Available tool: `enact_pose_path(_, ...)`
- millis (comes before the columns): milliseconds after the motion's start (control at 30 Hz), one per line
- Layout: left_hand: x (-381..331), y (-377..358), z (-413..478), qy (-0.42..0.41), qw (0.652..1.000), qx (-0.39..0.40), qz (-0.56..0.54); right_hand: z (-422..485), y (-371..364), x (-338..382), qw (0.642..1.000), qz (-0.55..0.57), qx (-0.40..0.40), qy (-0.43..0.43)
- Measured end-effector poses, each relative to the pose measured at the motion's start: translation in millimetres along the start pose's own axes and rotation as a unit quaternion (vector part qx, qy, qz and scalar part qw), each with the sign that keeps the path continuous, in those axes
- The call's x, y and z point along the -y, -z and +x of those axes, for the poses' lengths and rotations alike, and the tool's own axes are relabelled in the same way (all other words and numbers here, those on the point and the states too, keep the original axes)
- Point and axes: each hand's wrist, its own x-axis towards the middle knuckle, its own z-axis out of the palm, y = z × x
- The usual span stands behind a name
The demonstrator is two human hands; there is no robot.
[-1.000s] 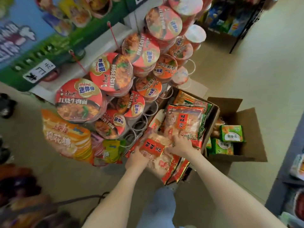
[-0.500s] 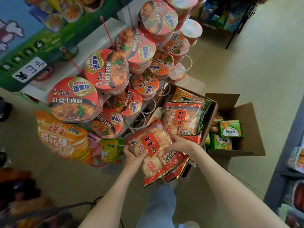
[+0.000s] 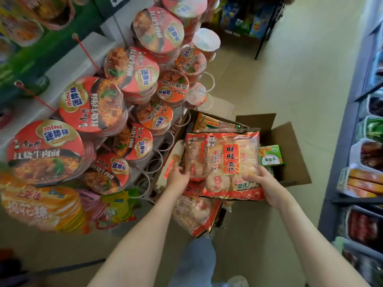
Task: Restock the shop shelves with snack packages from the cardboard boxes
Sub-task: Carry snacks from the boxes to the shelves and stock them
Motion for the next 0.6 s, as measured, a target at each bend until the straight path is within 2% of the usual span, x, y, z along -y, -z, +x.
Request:
enact_pose_path(133,-10.2,-16.5,25.1,0.017,0.999,0.035,-0.004,3.7,17.3,-4.0,0.998,0.047,-0.035,0.016)
enact_pose_path(300,-17.5,-29.6,53.4,0.016,0.995,0.067,-0.078,11.8,19.5,-8.3,0.997,0.077,-0.026,0.011)
enact_pose_path(467,-12.8,-35.3,71.4,0.108,0.983,0.084,-0.12,13.7,24.2,-17.1,0.995,0.093,-0.019,0.025)
enact_pose_path(600,-11.7,-37.3,70.6,0.116,0.979,0.144,-0.085,5.3,29.8,-18.1,0.99,0.119,-0.037,0.061)
